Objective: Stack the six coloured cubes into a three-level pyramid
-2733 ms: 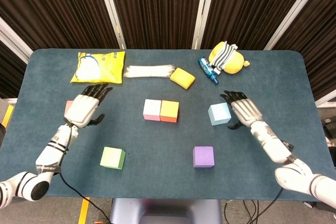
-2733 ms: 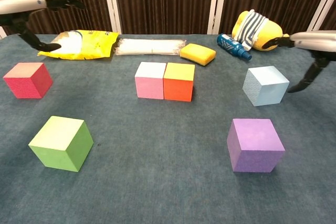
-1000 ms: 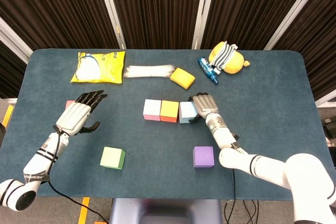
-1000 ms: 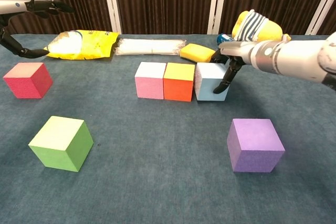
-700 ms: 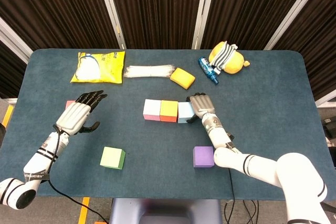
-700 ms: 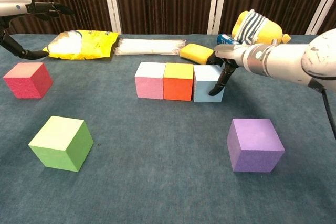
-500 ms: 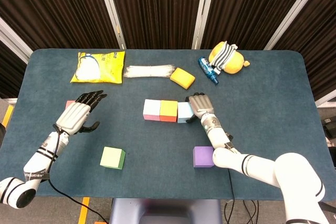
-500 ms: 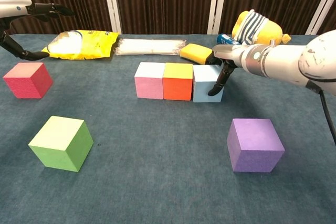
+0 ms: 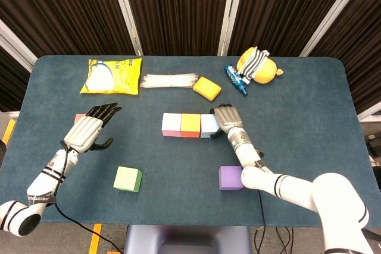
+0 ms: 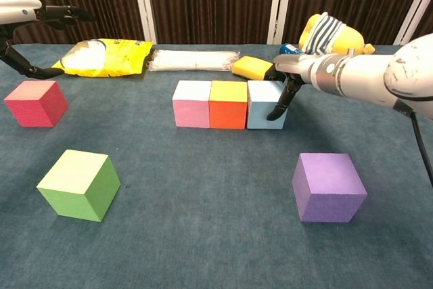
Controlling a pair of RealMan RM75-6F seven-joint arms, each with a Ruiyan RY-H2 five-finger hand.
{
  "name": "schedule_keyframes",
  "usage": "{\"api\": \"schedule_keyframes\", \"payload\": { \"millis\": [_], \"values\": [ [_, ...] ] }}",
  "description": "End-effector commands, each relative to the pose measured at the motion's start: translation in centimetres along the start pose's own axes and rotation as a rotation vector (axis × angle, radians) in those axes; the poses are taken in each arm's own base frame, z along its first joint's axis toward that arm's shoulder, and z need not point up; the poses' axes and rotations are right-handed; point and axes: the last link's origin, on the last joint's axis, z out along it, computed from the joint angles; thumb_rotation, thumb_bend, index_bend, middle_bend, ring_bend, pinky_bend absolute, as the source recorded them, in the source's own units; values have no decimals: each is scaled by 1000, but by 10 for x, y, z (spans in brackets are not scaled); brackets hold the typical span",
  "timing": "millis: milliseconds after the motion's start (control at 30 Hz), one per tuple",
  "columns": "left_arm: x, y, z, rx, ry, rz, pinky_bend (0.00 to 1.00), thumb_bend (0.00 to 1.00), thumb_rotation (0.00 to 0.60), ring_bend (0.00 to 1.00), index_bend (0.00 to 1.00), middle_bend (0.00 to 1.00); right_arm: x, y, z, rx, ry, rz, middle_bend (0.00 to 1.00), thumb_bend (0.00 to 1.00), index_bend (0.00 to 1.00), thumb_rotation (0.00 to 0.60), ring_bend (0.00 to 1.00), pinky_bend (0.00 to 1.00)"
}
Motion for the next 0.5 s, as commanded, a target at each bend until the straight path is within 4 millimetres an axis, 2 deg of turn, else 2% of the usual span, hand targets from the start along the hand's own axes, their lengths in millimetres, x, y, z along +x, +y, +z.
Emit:
{"api": "schedule_keyframes", "payload": {
  "millis": [33,333,500],
  "values": [
    [0,0,0,-1,0,0,91,380,600,0,0,0,-1,-2,1,0,-3,3,428,294,544,600,267,268],
    [-1,-2,0,3,-1,-4,91,378,600,0,0,0,-3,-4,4,0,-8,0,428,294,533,600,267,266],
    [-2,-2,0,2,-4,-5,91,380,600,0,0,0,-4,-3,3,-4,-14,-7,428,294,474,600,242,235]
  ]
}}
